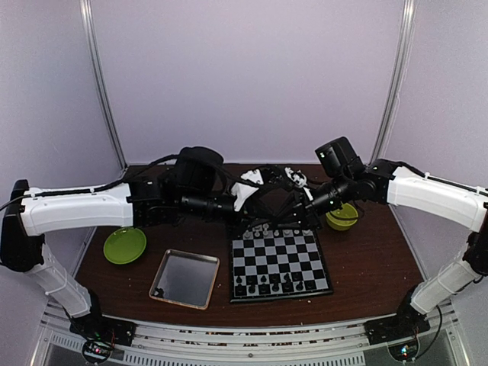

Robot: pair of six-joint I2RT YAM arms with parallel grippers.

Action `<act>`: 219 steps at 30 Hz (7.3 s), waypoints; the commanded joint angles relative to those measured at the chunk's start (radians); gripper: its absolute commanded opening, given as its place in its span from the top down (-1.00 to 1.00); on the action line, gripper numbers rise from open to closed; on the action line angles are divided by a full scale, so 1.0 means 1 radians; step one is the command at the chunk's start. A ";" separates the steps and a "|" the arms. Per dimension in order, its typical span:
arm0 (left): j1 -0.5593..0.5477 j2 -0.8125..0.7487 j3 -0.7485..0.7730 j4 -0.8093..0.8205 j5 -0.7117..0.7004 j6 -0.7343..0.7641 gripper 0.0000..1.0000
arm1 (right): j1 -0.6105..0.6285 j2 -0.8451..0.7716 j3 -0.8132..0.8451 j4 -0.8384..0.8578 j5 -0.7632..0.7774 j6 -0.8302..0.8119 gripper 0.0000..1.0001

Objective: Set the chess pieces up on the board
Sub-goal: Pass from the right arm to the left, then place the pawn on b7, then pick up the pawn from the storage box.

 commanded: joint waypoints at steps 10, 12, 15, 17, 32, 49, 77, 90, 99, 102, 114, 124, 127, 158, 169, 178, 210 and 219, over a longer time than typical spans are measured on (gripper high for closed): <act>-0.001 0.066 0.092 -0.068 -0.020 0.012 0.87 | -0.014 -0.037 -0.020 0.019 -0.014 -0.009 0.70; -0.001 0.067 0.094 -0.068 -0.019 0.010 0.93 | -0.016 -0.038 -0.021 0.021 -0.013 -0.009 0.70; -0.001 0.069 0.099 -0.070 -0.024 0.011 1.00 | -0.023 -0.040 -0.023 0.020 -0.011 -0.009 0.68; 0.000 0.079 0.114 -0.084 -0.035 0.011 1.00 | -0.031 -0.049 -0.024 0.004 0.002 -0.026 0.55; 0.035 0.428 0.536 -0.570 -0.066 0.108 1.00 | -0.384 -0.211 -0.179 -0.217 0.098 -0.253 -0.04; -0.032 0.770 0.881 -0.760 0.036 0.150 0.99 | -0.456 -0.239 -0.180 -0.144 0.233 -0.189 -0.03; -0.092 0.957 1.036 -0.714 0.041 0.132 0.98 | -0.503 -0.280 -0.199 -0.114 0.472 -0.236 -0.01; -0.093 0.993 1.042 -0.685 0.047 0.112 0.96 | -0.503 -0.261 -0.190 -0.121 0.471 -0.234 -0.01; -0.092 1.001 1.040 -0.686 0.060 0.118 0.94 | -0.503 -0.255 -0.189 -0.125 0.461 -0.238 -0.01; -0.092 1.006 1.042 -0.686 0.060 0.116 0.90 | -0.503 -0.256 -0.188 -0.126 0.451 -0.237 -0.01; -0.092 1.008 1.047 -0.696 0.088 0.130 0.76 | -0.503 -0.245 -0.184 -0.135 0.440 -0.243 -0.01; -0.093 1.002 1.051 -0.694 0.043 0.113 0.53 | -0.503 -0.243 -0.182 -0.139 0.436 -0.245 -0.01; -0.092 0.959 1.014 -0.670 0.007 0.107 0.47 | -0.503 -0.247 -0.182 -0.140 0.434 -0.245 -0.01; 0.112 -0.067 -0.089 -0.997 -0.475 -0.817 0.53 | -0.503 -0.211 -0.176 -0.149 0.381 -0.250 -0.01; 0.137 -0.262 -0.398 -0.844 -0.399 -1.317 0.49 | -0.503 -0.208 -0.173 -0.164 0.357 -0.252 0.00; 0.201 -0.283 -0.546 -0.680 -0.279 -1.471 0.50 | -0.503 -0.207 -0.174 -0.170 0.354 -0.260 0.01; 0.247 -0.201 -0.524 -0.678 -0.253 -1.497 0.47 | -0.503 -0.191 -0.164 -0.202 0.316 -0.282 0.01; 0.247 -0.176 -0.530 -0.693 -0.241 -1.511 0.47 | -0.504 -0.191 -0.165 -0.208 0.315 -0.289 0.01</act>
